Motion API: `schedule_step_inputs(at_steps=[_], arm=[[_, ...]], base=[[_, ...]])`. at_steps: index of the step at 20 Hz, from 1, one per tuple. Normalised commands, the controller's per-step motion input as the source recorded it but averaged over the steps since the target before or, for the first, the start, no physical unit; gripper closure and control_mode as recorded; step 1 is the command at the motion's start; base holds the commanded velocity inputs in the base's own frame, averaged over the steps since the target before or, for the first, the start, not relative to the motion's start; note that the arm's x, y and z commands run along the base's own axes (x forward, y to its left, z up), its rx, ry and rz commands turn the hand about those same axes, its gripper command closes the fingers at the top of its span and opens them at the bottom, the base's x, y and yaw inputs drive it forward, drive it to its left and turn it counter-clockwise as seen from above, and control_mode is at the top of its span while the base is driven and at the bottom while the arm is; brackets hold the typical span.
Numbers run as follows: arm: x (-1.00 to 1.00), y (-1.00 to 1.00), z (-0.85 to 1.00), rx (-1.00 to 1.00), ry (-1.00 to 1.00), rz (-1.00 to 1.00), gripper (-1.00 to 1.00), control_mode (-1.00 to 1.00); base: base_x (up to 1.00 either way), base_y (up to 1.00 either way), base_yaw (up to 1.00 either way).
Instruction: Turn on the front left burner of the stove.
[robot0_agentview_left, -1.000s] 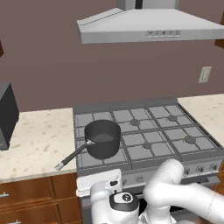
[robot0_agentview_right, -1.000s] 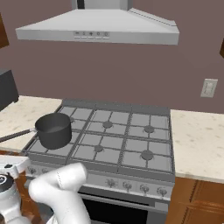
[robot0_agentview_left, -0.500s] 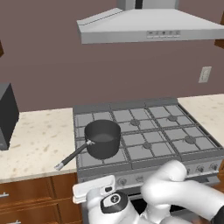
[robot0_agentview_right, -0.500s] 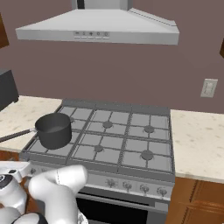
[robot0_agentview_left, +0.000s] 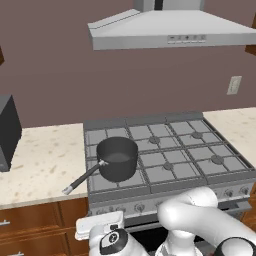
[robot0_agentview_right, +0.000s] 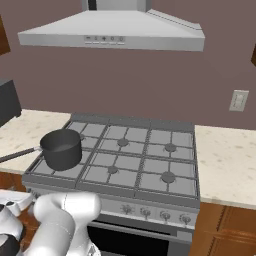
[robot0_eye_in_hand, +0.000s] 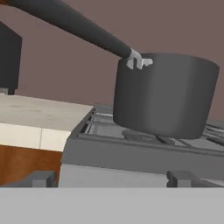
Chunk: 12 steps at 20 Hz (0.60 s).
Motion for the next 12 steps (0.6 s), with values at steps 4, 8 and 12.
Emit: schedule_step_inputs(at_steps=[4, 8, 12], arm=[[0.0, 0.01, -0.31, 0.0, 0.0, -0.03, -1.0, -1.0], [0.0, 0.0, -0.17, 0.0, 0.0, 0.0, -1.0, -1.0], [0.0, -0.02, -0.1, 0.0, 0.0, 0.0, -1.0, -1.0]], base=[[0.0, 0.0, 0.0], [0.0, 0.0, 0.0], [0.0, 0.0, 0.0]])
